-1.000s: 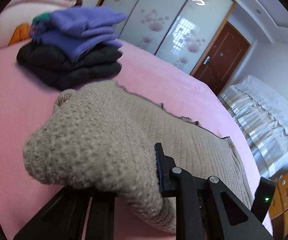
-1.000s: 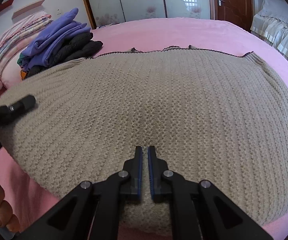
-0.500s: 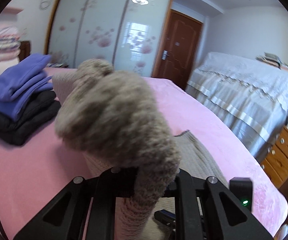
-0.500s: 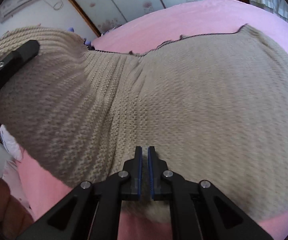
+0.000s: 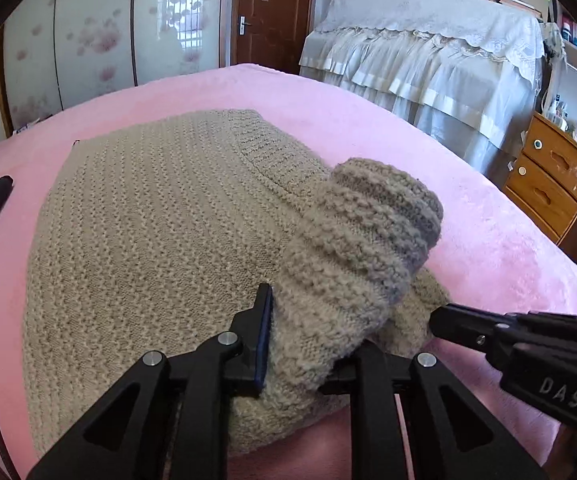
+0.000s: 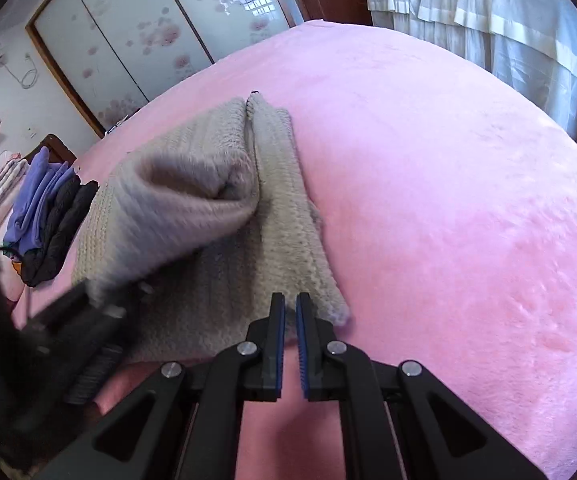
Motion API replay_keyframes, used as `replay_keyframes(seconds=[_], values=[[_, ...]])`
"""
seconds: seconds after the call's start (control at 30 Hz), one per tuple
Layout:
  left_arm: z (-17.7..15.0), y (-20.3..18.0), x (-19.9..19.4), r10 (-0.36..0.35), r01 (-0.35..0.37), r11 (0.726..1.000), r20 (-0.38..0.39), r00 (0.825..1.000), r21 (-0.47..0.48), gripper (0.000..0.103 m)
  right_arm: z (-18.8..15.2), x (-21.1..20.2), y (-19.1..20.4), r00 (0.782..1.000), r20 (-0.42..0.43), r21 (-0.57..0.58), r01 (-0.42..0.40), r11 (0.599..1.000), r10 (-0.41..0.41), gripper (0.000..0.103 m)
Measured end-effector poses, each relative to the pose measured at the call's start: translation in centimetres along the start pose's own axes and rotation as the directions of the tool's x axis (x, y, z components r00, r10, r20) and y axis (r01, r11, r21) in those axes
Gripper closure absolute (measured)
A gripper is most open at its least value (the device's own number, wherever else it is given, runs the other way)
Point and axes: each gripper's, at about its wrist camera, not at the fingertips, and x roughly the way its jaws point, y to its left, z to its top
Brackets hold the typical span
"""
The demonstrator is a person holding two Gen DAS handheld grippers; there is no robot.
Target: Fold large clothes
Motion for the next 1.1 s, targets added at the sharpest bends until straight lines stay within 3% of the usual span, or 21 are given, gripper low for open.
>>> replay_keyframes(seconds=[0.1,0.2,0.37,0.47,0.63,0.73,0.8,0.97,1.1], values=[[0.3,0.6,-0.7,-0.026,0.026,0.999,-0.005,1.000,-0.038,0.083,-0.5,-0.4,0.1,1.000,0.003,-0.022,0.011,1.000,-0.011,0.097],[0.7,2.3,-1.8,-0.099,0.096,0.989,-0.020,0.995,-0.109,0.075,-0.3,-0.4,0.4,1.000,0.006,-0.029,0.002,1.000,-0.002,0.097],[0.0,3.0,-4.8,-0.253,0.244,0.953,-0.026,0.967,-0.178,0.054,0.9,-0.8,-0.4,0.999,0.015,-0.020,-0.036,0.999,0.036,0.097],[-0.8,3.6,-7.9,-0.293,0.288,0.941,-0.002,0.956,-0.181,0.053,1.4,-1.9,0.1,0.999,0.022,-0.025,-0.048,0.999,0.049,0.096],[-0.8,6.8,-12.0,-0.192,0.204,0.954,0.074,0.979,-0.221,0.049,2.4,-4.0,0.4,0.995,0.046,-0.001,-0.092,0.996,0.092,0.057],[-1.0,9.7,-12.3,-0.070,0.088,0.958,0.074,0.995,-0.272,0.048,3.2,-4.2,1.1,0.991,0.042,-0.012,-0.126,0.992,0.127,0.054],[-1.4,11.7,-11.1,-0.001,0.009,0.953,0.027,1.000,-0.304,0.048,3.8,-3.8,1.7,0.990,0.030,-0.022,-0.139,0.990,0.139,0.054],[-3.6,14.1,-8.3,0.024,-0.044,0.927,-0.057,0.998,-0.373,0.048,5.1,-1.2,3.1,0.987,-0.035,-0.041,-0.156,0.987,0.155,0.053],[-4.0,14.1,-7.0,0.051,-0.070,0.934,-0.063,0.997,-0.351,0.041,5.7,1.6,3.4,0.986,-0.093,-0.052,-0.145,0.988,0.140,0.053]])
